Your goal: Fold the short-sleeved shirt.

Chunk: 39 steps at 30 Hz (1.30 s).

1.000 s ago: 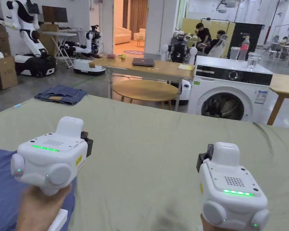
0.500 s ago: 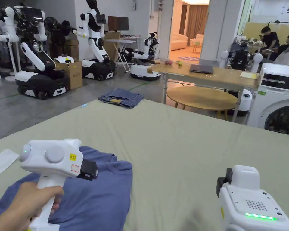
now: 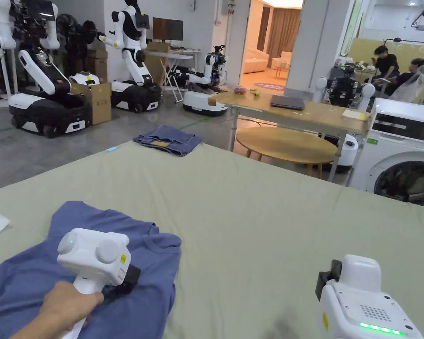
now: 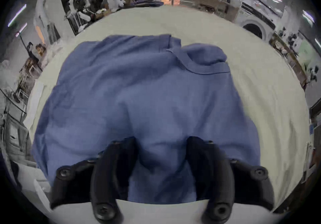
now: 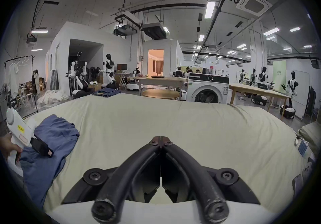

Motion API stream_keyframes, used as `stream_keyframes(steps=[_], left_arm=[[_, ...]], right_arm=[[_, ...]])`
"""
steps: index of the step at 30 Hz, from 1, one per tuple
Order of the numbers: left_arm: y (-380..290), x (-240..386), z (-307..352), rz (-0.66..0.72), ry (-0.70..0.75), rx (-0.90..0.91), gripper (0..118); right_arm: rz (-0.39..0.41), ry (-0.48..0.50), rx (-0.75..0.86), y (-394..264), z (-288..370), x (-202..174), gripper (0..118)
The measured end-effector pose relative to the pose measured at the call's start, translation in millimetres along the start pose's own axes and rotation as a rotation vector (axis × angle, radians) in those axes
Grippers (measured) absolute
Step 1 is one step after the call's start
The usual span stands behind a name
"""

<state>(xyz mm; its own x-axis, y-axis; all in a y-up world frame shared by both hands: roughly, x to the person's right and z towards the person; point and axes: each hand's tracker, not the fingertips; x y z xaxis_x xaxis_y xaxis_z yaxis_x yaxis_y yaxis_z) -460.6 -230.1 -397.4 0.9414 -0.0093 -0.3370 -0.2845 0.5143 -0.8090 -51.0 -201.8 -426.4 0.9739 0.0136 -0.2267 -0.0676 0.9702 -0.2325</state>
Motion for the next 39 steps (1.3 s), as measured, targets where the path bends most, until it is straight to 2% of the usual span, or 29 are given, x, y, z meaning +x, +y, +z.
stream_keyframes(steps=[7,11,16,20,25,30,35,39], left_arm=[[-2.7,-3.0,12.2,-0.049,-0.001,0.069,0],[12.7,-14.4,54.8,0.025,-0.081,0.199,0],[51.8,-8.3,110.5,-0.022,-0.131,0.312,0],[85.2,23.7,162.1,-0.045,-0.179,0.419,0],[124.5,95.6,205.4,-0.14,-0.289,0.496,0],[141.6,203.4,225.0,-0.289,-0.449,0.512,0],[131.0,315.3,226.8,-0.391,-0.624,0.483,0],[97.0,397.6,222.7,-0.508,-0.761,0.428,0]], right_arm=[[-0.02,-0.006,-0.019,-2.2,3.2,10.5,0],[-0.021,-0.019,-0.007,2.5,7.4,20.5,0],[-0.026,-0.043,0.013,9.5,11.2,38.1,0],[-0.043,-0.073,0.021,15.0,15.5,56.5,0],[-0.064,-0.121,0.034,21.1,25.1,85.9,0],[-0.074,-0.194,0.051,27.0,44.0,124.6,0],[-0.082,-0.29,0.068,29.2,69.6,167.5,0],[-0.063,-0.386,0.082,26.7,96.6,202.9,0]])
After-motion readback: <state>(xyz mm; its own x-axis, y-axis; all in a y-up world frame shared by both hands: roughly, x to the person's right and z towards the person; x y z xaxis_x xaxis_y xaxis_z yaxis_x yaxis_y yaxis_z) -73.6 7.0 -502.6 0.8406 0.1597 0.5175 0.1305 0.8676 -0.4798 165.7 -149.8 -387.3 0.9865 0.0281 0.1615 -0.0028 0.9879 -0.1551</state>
